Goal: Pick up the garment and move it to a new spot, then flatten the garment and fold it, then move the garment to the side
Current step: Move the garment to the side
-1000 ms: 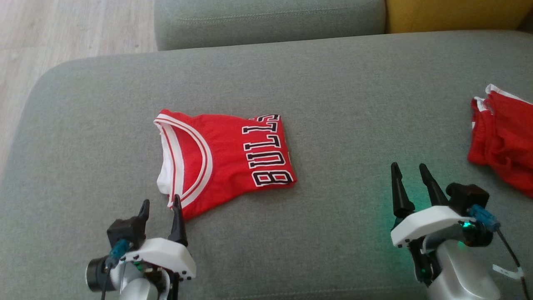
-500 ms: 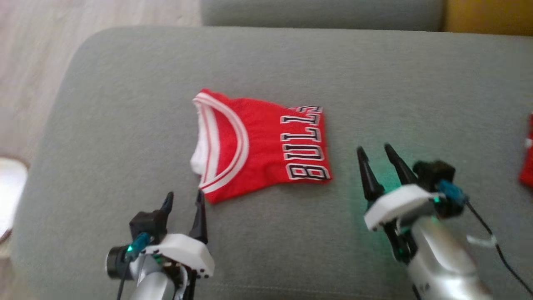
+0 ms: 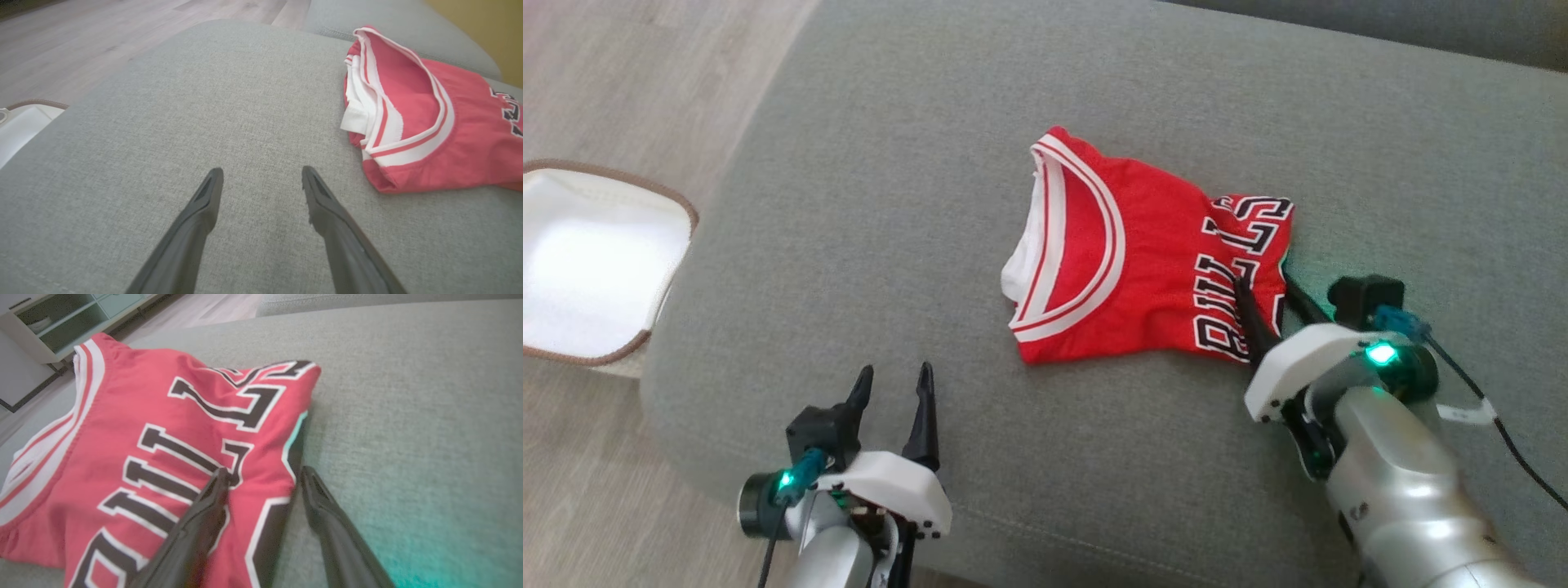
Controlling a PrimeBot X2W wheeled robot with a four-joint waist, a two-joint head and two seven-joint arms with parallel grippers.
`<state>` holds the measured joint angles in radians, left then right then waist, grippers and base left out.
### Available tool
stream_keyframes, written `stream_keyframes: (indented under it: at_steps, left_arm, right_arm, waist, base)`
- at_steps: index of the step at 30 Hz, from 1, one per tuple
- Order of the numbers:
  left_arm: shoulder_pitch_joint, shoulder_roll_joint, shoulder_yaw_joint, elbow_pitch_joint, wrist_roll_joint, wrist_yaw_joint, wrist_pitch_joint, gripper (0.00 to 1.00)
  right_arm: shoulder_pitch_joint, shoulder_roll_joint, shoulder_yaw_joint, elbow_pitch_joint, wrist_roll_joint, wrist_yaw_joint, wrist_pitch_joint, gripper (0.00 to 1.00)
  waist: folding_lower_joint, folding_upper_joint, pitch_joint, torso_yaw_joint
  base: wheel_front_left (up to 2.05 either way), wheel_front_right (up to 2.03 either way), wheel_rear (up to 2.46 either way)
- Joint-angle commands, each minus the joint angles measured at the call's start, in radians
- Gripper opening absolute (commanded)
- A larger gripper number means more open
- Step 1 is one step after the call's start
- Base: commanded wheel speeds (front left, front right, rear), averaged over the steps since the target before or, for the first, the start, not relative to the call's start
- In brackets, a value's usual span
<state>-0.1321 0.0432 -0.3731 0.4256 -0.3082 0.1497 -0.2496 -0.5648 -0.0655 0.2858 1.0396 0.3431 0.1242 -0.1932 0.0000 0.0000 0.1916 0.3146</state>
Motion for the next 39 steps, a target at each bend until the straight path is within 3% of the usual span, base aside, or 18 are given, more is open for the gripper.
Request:
stream_keyframes:
  at_steps: [1,6,18,23,27,32,37,39]
  left_arm:
    - [-0.027,0.007,0.039,-0.031,0.001,0.001,-0.012,1.0]
    - [-0.026,0.007,0.061,-0.029,0.017,-0.005,-0.012,1.0]
    - [-0.094,0.007,0.116,-0.005,0.065,-0.033,-0.012,1.0]
    - [-0.116,0.007,0.126,0.007,0.086,-0.046,-0.012,1.0]
    - [-0.13,0.007,0.117,0.023,0.096,-0.055,-0.012,1.0]
    - [-0.14,0.007,0.113,0.03,0.104,-0.06,-0.012,1.0]
    - [-0.15,0.007,0.116,0.039,0.122,-0.068,-0.012,1.0]
    - [-0.152,0.007,0.12,0.041,0.131,-0.071,-0.012,1.0]
  right_arm:
    - [-0.015,0.015,0.041,0.005,0.017,0.007,0.01,0.0]
    - [-0.029,0.015,0.072,-0.004,0.076,0.007,-0.029,0.0]
    - [-0.035,0.015,0.237,-0.097,0.196,0.007,-0.055,0.0]
    - [-0.032,0.015,0.275,-0.134,0.233,0.007,-0.06,0.0]
    - [-0.034,0.015,0.281,-0.149,0.24,0.007,-0.064,0.0]
    - [-0.076,0.015,0.259,-0.148,0.207,0.007,-0.067,0.0]
    - [-0.192,-0.025,0.186,-0.145,0.131,0.007,-0.068,0.0]
    - [-0.276,-0.077,0.124,-0.115,0.07,0.007,-0.068,0.0]
  waist:
    - [0.0,0.0,0.002,-0.015]
    - [0.0,0.0,-0.016,-0.131]
    - [0.0,0.0,-0.005,-0.637]
    - [0.0,0.0,0.016,-0.787]
    - [0.0,0.0,0.032,-0.839]
    - [0.0,0.0,0.055,-0.842]
    - [0.0,0.0,0.087,-0.798]
    - [0.0,0.0,0.104,-0.762]
  base:
    - [0.0,0.0,0.0]
    - [0.0,0.0,0.0]
    - [0.0,0.0,0.0]
    - [0.0,0.0,0.0]
    - [0.0,0.0,0.0]
    - [0.0,0.0,0.0]
    - [0.0,0.0,0.0]
    - [0.0,0.0,0.0]
